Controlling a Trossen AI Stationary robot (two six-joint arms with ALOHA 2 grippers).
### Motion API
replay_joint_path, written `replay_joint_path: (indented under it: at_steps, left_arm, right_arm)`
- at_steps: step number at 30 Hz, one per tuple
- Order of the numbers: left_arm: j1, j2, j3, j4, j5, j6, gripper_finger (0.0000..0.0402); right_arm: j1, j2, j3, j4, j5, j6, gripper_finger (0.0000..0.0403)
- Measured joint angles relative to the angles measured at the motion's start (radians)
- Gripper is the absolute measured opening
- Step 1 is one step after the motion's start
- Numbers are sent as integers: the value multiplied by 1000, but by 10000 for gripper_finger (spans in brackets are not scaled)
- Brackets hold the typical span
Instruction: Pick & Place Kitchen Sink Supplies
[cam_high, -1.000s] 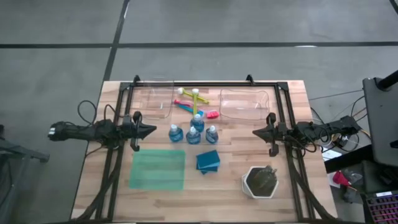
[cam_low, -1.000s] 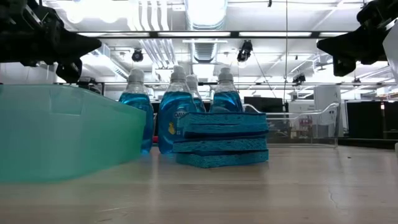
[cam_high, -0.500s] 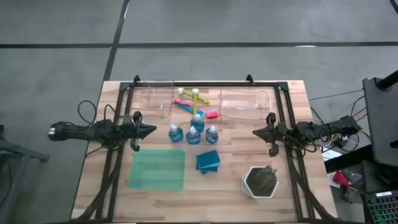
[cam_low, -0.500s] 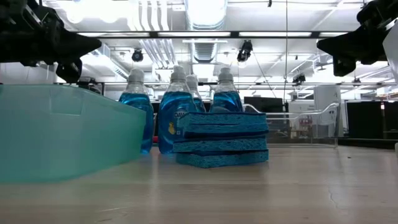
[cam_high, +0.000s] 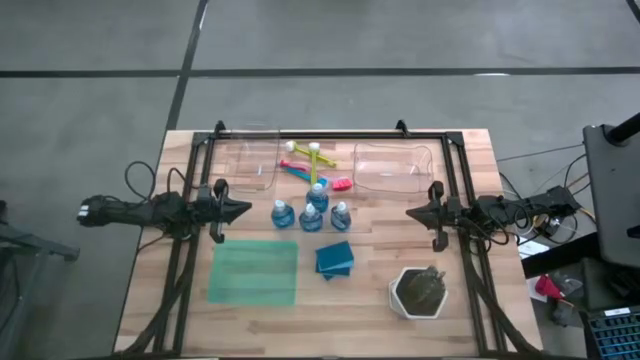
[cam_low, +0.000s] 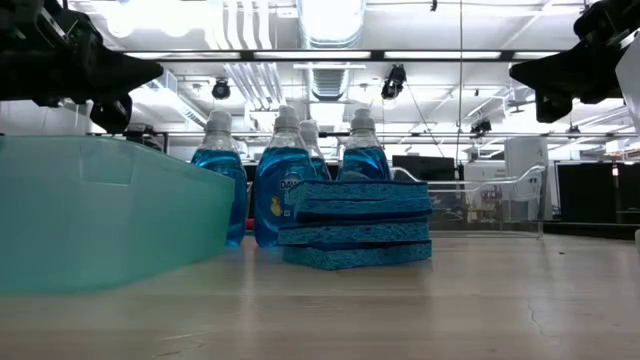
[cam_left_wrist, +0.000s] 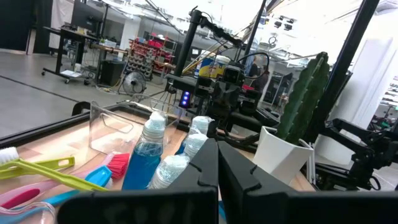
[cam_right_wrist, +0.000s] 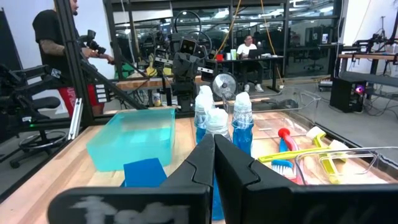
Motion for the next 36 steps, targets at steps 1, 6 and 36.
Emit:
replay_joint_path:
  at_steps: [1, 6, 36]
  left_arm:
    - [0, 0, 0, 0, 0, 0, 0]
    - [0, 0, 0, 0, 0, 0, 0]
    - [0, 0, 0, -5, 0, 0, 0]
  right_arm:
    - [0, 0, 0, 0, 0, 0, 9]
    - [0, 0, 0, 0, 0, -10, 9]
    - [0, 1, 0, 265, -2, 175, 9]
